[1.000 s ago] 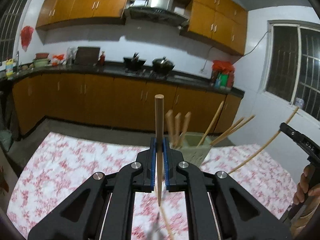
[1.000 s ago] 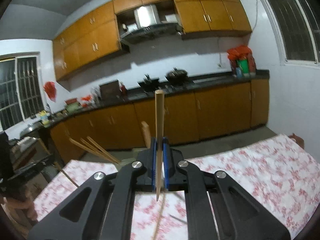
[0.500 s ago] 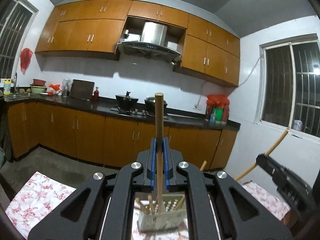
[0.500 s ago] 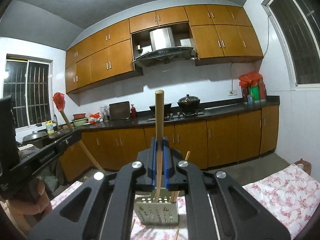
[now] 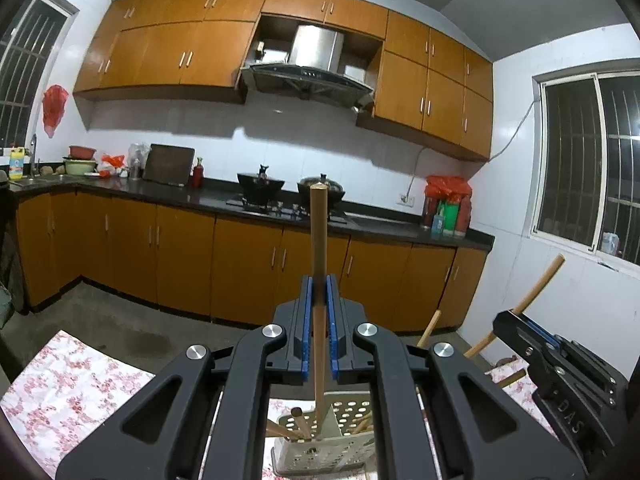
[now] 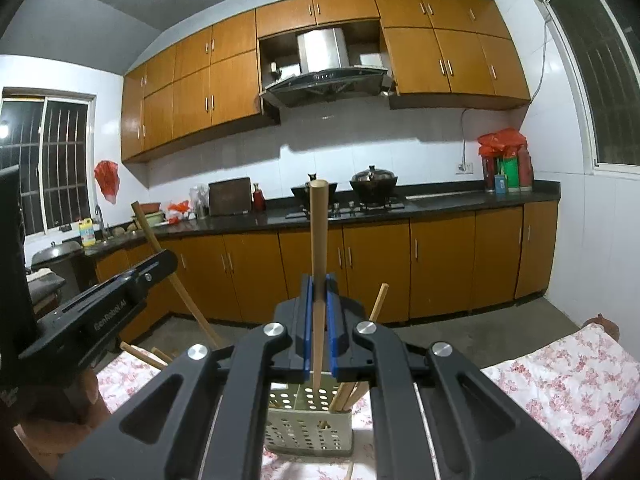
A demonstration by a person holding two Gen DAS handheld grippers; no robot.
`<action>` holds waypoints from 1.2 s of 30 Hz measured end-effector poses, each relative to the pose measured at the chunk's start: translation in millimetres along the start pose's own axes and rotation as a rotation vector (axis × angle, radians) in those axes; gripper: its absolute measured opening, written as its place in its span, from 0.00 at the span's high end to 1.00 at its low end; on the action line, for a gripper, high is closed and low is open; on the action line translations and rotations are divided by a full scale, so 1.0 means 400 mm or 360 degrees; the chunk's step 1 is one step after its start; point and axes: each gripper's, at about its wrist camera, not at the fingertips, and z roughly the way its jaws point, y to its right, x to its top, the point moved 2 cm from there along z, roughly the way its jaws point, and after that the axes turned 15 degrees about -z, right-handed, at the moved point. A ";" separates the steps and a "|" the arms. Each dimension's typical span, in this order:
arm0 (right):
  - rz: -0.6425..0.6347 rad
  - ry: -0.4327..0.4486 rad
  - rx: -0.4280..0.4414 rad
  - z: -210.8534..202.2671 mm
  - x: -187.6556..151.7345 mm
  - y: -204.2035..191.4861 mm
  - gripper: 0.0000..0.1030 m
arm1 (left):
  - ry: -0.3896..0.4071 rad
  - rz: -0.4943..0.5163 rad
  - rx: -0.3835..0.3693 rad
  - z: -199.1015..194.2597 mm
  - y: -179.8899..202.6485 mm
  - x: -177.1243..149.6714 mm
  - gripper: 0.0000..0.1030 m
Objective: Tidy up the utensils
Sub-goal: 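Drop the left tool's chopstick into the green holder while the right tool drops its chopstick, then move both open tools back down to the last chopsticks on the cloth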
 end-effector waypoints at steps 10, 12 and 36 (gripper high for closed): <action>0.0008 -0.0038 0.0008 -0.006 -0.007 -0.001 0.68 | -0.0033 0.0001 -0.0016 -0.003 -0.010 0.000 0.72; 0.0010 -0.0021 -0.0004 -0.023 -0.006 0.006 0.65 | -0.0016 -0.0012 -0.0015 -0.014 -0.014 0.006 0.70; 0.0138 -0.0981 0.0238 -0.067 -0.495 -0.039 0.76 | -0.0632 -0.0143 0.0392 -0.175 -0.324 -0.328 0.59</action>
